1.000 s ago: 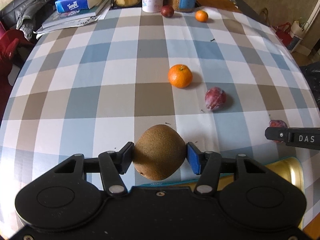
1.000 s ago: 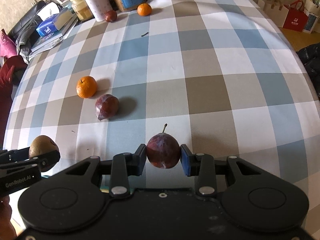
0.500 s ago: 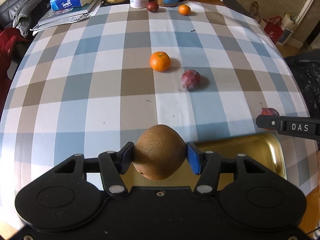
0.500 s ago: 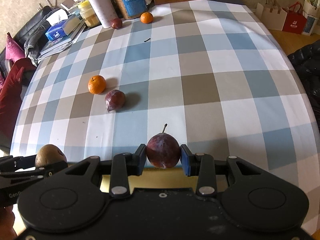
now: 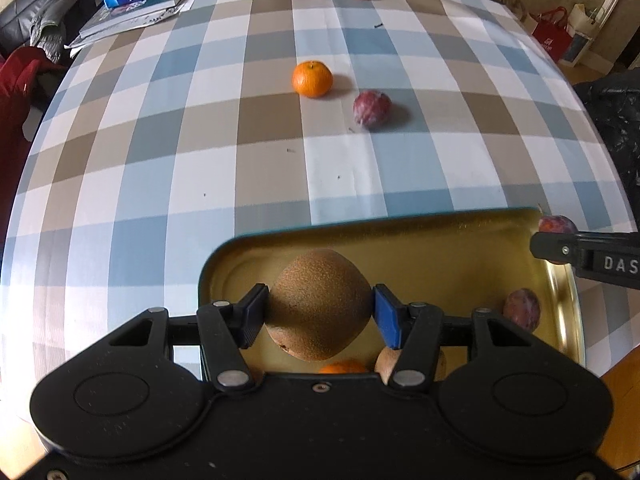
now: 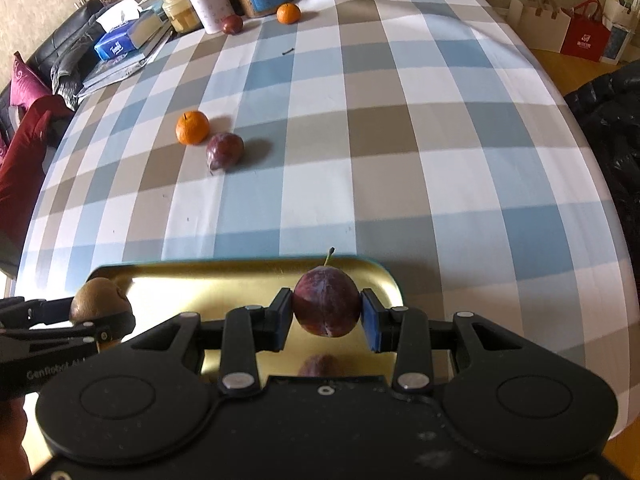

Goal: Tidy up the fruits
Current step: 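Carry the kiwi with the left tool over the gold tray while the right tool carries the plum, then open the left gripper to drop the kiwi while the right gripper releases the plum into the tray, then move the left tool to a mandarin while the right tool approaches a red-brown plum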

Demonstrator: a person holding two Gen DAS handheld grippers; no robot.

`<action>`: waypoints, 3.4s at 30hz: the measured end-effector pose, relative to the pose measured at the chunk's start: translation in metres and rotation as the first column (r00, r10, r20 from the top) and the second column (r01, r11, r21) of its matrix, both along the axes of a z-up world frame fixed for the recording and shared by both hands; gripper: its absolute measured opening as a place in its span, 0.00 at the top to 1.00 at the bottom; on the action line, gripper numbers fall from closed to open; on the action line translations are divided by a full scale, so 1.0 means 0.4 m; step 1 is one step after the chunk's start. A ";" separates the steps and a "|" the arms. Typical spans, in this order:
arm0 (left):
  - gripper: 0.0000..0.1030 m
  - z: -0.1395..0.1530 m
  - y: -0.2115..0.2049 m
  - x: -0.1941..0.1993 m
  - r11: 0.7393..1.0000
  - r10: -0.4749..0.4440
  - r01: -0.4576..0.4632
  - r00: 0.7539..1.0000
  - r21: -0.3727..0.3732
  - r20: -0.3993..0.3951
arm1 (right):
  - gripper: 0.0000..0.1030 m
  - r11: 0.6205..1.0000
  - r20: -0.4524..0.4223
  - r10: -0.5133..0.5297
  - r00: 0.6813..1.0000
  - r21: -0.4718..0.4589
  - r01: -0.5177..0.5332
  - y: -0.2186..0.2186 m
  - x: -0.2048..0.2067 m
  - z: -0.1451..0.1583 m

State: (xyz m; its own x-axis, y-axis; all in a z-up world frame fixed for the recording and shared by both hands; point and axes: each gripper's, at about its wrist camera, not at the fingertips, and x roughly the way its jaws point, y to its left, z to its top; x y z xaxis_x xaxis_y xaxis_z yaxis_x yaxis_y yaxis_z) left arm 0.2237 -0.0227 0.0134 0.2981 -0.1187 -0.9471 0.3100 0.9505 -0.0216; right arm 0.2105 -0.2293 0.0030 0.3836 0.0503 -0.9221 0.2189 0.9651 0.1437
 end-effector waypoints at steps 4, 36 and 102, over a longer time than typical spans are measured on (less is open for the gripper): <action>0.41 -0.010 -0.002 -0.011 1.000 0.001 -0.001 1.000 0.010 -0.016 | 0.63 1.000 -0.006 0.000 1.000 0.002 0.000 -0.003 -0.025 -0.002; 0.41 -0.033 0.041 -0.023 0.997 0.067 -0.066 0.996 0.028 -0.054 | 0.63 0.999 -0.004 0.034 0.999 -0.013 -0.034 0.009 -0.119 0.030; 0.41 -0.027 0.041 0.207 0.993 0.072 -0.079 0.993 0.083 0.089 | 0.62 0.998 -0.093 -0.013 0.996 0.061 0.019 0.026 0.195 -0.030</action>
State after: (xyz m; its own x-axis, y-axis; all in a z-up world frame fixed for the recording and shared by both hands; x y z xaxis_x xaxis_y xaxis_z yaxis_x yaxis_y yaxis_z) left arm 0.3065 -0.0064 0.0026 0.3836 -0.0118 -0.9234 0.2343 0.9684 0.0850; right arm 0.2884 -0.2190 -0.0092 0.2982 0.1027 -0.9489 0.2490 0.9514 0.1812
